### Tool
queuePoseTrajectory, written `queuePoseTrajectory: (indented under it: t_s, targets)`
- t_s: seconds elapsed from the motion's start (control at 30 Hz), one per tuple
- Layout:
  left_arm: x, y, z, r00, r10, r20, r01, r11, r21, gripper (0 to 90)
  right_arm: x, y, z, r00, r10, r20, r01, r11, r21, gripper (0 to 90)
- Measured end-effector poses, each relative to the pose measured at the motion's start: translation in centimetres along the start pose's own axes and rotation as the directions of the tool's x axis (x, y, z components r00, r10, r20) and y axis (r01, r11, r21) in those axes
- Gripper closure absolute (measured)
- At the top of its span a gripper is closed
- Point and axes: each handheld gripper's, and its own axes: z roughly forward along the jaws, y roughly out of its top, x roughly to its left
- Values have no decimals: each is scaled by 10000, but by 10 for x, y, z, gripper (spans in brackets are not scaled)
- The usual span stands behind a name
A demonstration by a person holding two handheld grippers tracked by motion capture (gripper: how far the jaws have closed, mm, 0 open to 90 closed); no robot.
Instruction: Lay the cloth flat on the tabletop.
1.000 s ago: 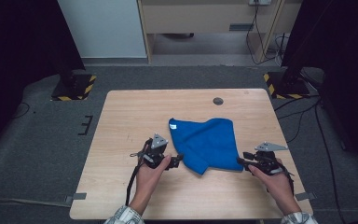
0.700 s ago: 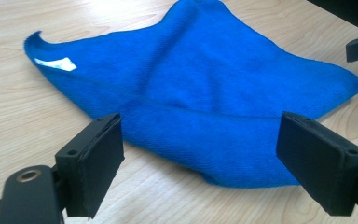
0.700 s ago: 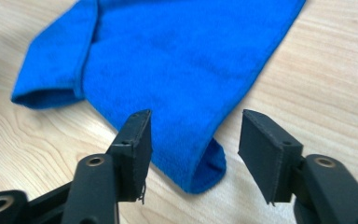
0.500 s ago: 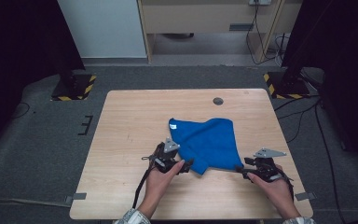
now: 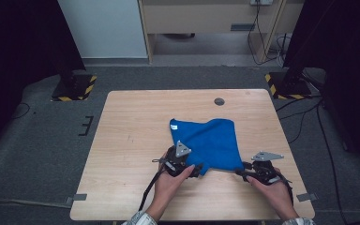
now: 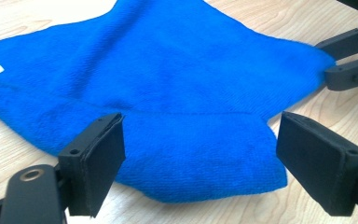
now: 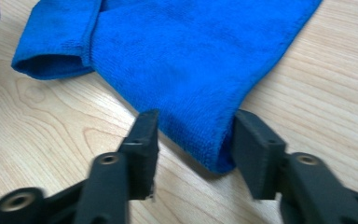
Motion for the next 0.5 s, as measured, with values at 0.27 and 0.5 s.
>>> queuePoseTrajectory:
  t_s: [0.27, 0.5]
  targets:
    - [-10, 1, 5, 9993, 342, 133, -344, 9993, 143, 152, 6, 6, 0, 9996, -204, -198, 200, 9996, -183, 794]
    - [-15, 1, 13, 9984, 552, 145, -557, 9978, 357, 165, 8, 9, 2, 9994, -201, -277, 192, 9993, -331, 828]
